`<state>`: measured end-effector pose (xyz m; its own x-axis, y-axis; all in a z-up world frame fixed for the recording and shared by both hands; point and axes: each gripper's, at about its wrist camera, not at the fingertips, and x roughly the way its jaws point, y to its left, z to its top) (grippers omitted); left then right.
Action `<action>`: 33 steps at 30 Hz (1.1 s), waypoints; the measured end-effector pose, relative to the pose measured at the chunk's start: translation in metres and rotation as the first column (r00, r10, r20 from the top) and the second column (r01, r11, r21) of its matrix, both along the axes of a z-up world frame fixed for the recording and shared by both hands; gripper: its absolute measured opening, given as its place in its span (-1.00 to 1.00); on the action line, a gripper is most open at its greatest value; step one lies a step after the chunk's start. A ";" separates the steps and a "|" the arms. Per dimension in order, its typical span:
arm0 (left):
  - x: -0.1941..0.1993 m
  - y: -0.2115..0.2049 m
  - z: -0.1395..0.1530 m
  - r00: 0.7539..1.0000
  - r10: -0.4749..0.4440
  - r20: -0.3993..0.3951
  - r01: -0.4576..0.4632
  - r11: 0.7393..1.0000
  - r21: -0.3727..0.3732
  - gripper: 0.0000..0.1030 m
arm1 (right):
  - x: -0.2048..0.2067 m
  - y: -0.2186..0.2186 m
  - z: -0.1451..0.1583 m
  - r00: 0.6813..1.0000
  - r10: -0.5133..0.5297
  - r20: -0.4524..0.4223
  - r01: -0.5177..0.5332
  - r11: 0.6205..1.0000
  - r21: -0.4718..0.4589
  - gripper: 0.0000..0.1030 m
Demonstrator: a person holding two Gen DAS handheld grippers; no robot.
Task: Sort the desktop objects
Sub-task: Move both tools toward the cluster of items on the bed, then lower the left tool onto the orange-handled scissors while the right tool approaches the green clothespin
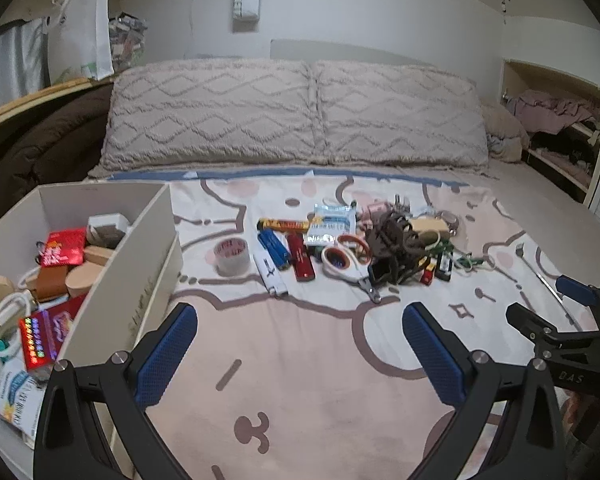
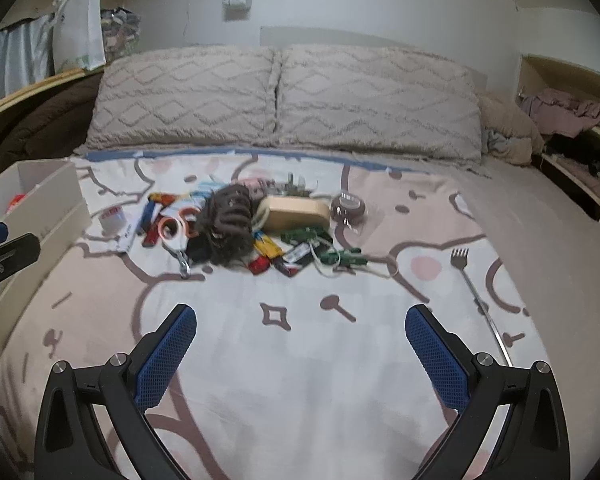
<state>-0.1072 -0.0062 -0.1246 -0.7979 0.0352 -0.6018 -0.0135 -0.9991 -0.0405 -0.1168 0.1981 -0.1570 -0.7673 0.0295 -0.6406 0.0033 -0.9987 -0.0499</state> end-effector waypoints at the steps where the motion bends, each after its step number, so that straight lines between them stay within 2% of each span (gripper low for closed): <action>1: -0.002 0.000 -0.003 1.000 -0.002 0.010 0.002 1.000 0.003 1.00 | -0.003 0.002 -0.005 1.000 -0.005 0.013 0.005 1.000 -0.006 1.00; 8: -0.013 0.000 -0.025 0.997 -0.015 0.076 0.013 1.000 0.022 1.00 | -0.020 0.015 -0.031 0.995 -0.005 0.095 0.014 0.996 -0.089 1.00; 23: -0.032 0.008 -0.058 0.986 -0.040 0.163 0.036 0.999 0.028 1.00 | -0.067 0.029 -0.049 0.983 -0.037 0.181 0.047 0.998 -0.049 1.00; 33: -0.039 0.018 -0.070 0.977 -0.070 0.200 0.065 0.997 0.033 1.00 | -0.098 0.055 -0.071 0.962 -0.110 0.250 0.133 0.988 -0.077 1.00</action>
